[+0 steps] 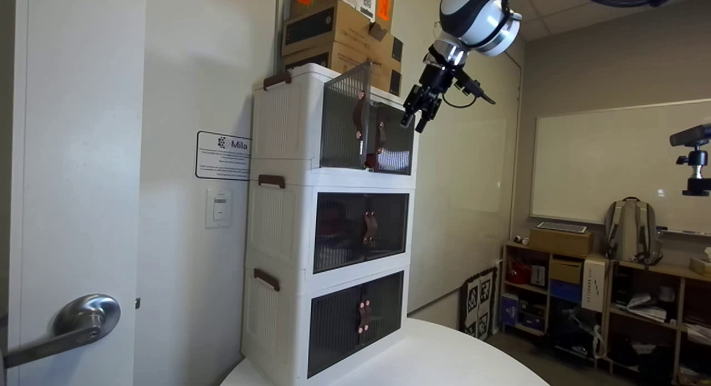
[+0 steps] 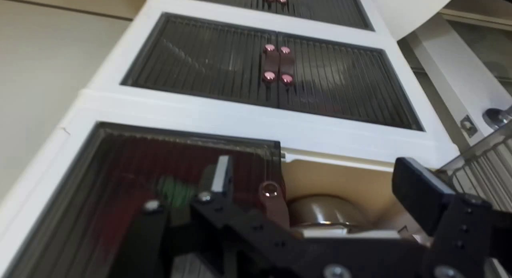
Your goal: Open the doors of the topmost shelf
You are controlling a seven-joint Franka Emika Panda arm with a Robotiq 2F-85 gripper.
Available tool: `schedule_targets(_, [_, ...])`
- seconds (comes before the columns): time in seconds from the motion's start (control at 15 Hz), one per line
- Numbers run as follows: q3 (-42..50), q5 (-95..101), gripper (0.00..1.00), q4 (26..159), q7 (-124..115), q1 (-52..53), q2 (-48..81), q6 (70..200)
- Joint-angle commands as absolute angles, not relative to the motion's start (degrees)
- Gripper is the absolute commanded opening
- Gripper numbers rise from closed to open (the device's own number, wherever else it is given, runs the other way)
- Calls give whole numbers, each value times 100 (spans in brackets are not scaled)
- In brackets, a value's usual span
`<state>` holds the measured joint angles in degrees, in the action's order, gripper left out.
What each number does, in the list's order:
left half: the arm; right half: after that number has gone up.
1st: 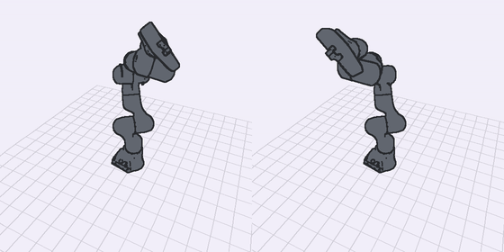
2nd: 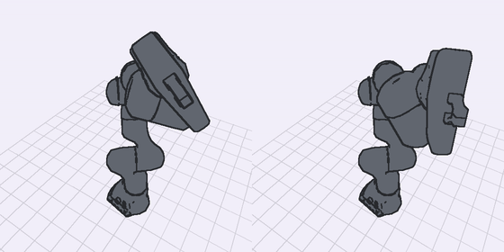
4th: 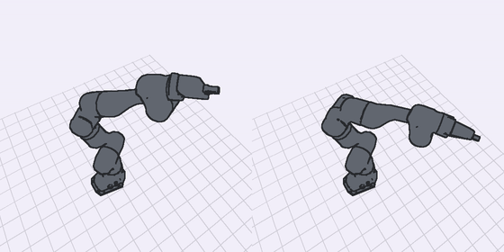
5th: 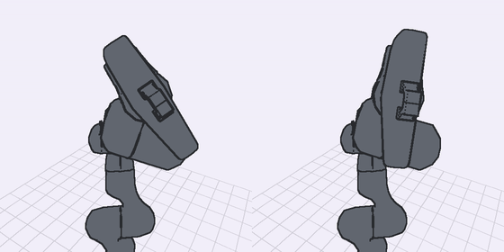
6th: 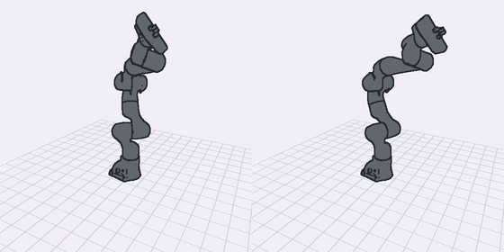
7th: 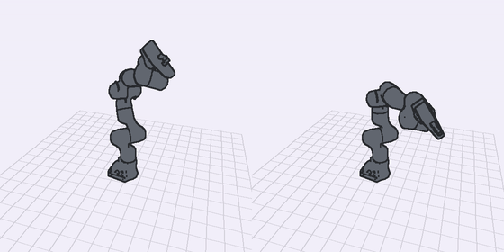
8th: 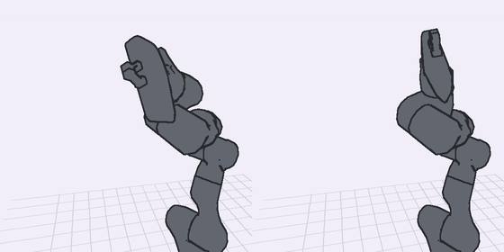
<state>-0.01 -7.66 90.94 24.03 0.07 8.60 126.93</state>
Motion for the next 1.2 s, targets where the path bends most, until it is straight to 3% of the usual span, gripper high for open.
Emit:
schedule_targets(0.0, [-213,-1510,100,7926,3235,-272,1611,12417])
schedule_targets(0.53, [-556,-2217,100,6682,4171,-792,2544,11436])
schedule_targets(1.13, [-711,-2205,100,5940,4377,-754,3192,11256])
